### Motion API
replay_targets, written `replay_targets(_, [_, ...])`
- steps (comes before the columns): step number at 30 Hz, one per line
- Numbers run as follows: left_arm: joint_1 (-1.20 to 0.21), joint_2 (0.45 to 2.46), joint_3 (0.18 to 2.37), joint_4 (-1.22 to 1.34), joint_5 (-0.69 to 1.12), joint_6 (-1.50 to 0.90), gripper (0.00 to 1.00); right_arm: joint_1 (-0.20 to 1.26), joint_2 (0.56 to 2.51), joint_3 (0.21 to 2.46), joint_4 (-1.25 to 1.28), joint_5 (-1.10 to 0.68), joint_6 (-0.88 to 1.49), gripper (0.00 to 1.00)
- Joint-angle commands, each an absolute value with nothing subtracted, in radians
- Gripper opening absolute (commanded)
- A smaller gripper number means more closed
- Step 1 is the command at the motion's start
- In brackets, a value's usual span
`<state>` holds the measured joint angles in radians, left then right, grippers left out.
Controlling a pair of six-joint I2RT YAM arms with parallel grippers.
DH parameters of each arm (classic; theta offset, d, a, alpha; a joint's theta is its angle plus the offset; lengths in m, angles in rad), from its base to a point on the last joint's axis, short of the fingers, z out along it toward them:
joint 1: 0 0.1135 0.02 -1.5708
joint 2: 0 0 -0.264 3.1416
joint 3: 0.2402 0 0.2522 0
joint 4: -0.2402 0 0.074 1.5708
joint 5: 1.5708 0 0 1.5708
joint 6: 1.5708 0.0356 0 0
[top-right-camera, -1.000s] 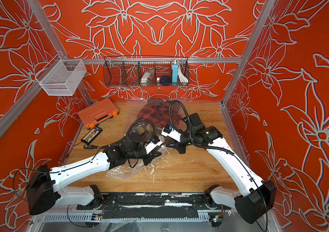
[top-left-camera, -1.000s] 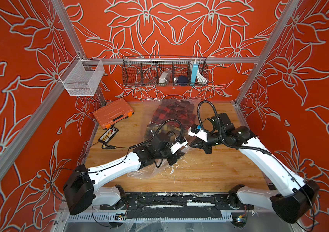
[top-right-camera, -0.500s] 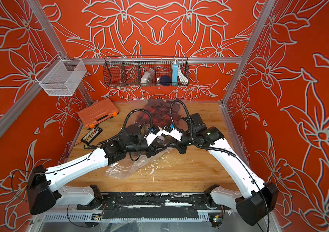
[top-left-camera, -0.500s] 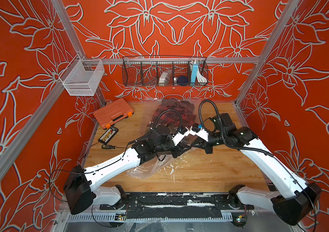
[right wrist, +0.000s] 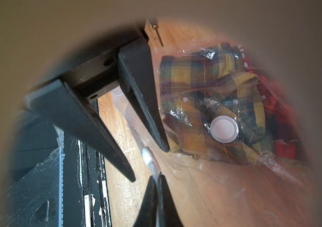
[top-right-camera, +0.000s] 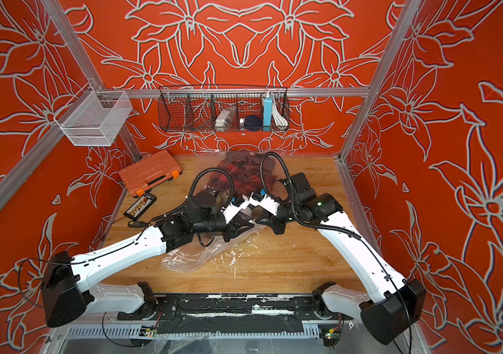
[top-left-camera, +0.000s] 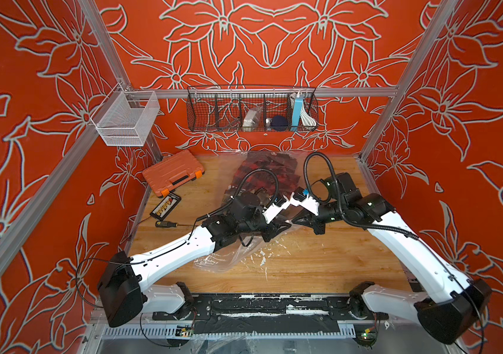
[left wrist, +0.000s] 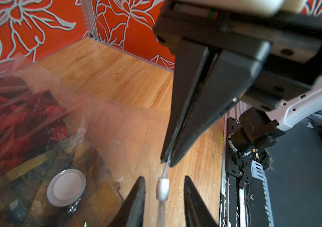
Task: Place the folded shirt into the vacuum bag
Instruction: Close the vacuum bag at the center of the board.
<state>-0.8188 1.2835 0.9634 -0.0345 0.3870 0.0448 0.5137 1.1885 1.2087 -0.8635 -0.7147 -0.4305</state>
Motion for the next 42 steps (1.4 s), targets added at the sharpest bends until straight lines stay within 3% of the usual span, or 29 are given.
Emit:
replay_targets(1, [-0.814, 1.281, 0.951, -0.035, 0.397, 0.046, 0.31, 0.528, 1.163, 1.238, -0.846, -0.765, -0.449, 0.0])
replay_targets(19, [-0.812, 1.307, 0.992, 0.008, 0.37, 0.034, 0.29, 0.528, 1.167, 1.238, -0.855, -0.765, -0.446, 0.0])
replay_targets(23, [-0.81, 1.31, 0.994, 0.007, 0.37, 0.035, 0.22, 0.527, 1.169, 1.242, -0.859, -0.764, -0.446, 0.0])
replay_targets(27, [-0.808, 1.316, 0.997, 0.003, 0.379, 0.035, 0.09, 0.527, 1.171, 1.245, -0.855, -0.764, -0.442, 0.0])
replay_targets(31, [-0.808, 1.295, 0.976, 0.0, 0.353, 0.038, 0.03, 0.528, 1.14, 1.217, -0.806, -0.684, -0.413, 0.0])
replay_targets(36, [-0.807, 1.293, 0.944, -0.048, 0.284, 0.059, 0.04, 0.528, 1.045, 1.129, -0.663, -0.575, -0.356, 0.0])
replay_targets(42, [-0.808, 1.303, 0.95, -0.176, 0.228, 0.073, 0.06, 0.526, 1.007, 1.125, -0.669, -0.494, -0.394, 0.0])
